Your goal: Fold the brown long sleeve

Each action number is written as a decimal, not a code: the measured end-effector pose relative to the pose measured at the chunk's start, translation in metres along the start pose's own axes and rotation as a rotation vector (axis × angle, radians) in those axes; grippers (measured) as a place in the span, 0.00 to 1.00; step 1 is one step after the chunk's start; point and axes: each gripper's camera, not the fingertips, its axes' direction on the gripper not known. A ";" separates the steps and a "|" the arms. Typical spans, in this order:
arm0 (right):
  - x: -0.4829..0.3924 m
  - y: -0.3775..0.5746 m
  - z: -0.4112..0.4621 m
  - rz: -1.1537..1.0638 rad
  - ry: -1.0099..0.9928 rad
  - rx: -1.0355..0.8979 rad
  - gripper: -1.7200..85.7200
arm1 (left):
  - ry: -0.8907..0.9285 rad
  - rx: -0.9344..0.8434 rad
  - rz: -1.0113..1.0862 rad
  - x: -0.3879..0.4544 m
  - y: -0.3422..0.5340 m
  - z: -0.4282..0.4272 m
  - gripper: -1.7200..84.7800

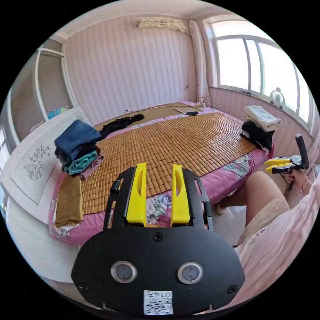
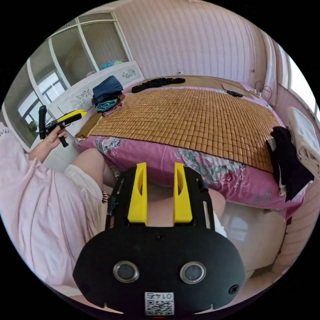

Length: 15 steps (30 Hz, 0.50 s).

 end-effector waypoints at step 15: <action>-0.328 -0.156 0.275 -0.789 -0.429 -0.220 0.15 | -0.355 -0.135 -0.476 -0.249 0.206 -0.034 0.16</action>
